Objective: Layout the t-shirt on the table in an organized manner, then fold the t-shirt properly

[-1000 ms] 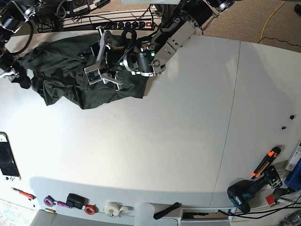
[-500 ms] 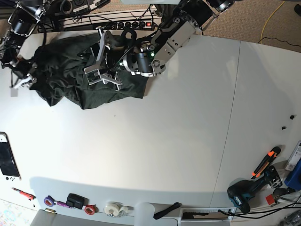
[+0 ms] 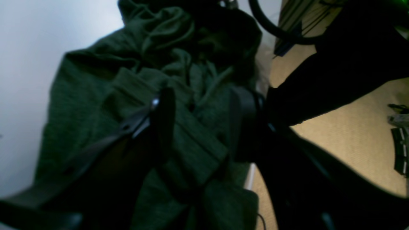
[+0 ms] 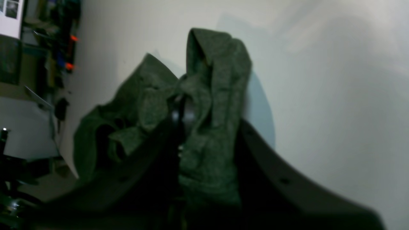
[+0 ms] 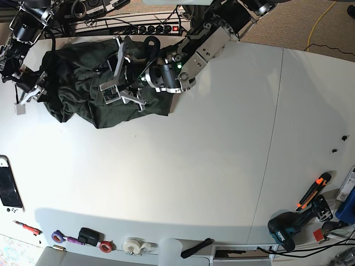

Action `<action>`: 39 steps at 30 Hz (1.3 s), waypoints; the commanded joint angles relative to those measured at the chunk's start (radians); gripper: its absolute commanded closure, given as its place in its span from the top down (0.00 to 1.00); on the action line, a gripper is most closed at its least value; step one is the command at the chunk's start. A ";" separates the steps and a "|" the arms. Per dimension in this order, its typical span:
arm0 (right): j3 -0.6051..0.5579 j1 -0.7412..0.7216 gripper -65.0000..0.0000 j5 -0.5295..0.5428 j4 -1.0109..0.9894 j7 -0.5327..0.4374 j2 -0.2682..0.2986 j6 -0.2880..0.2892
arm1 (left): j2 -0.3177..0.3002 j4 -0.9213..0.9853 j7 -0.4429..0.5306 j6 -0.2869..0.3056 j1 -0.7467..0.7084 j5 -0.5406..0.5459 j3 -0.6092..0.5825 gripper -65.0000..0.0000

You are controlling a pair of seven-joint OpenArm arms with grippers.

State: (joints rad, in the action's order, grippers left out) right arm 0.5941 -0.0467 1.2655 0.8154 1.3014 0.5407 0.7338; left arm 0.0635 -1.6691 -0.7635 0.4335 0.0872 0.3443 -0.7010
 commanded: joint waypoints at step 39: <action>0.009 0.235 0.00 0.218 1.001 0.095 -0.337 -0.036 | -0.335 -0.232 -0.188 -0.330 -0.026 -0.348 -0.001 0.43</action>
State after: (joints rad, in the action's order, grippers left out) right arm 0.5972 0.1959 1.4460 1.7988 1.4193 0.1879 0.6964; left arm -0.2752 -1.8812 -0.9684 0.1108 0.0498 0.0002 -0.7048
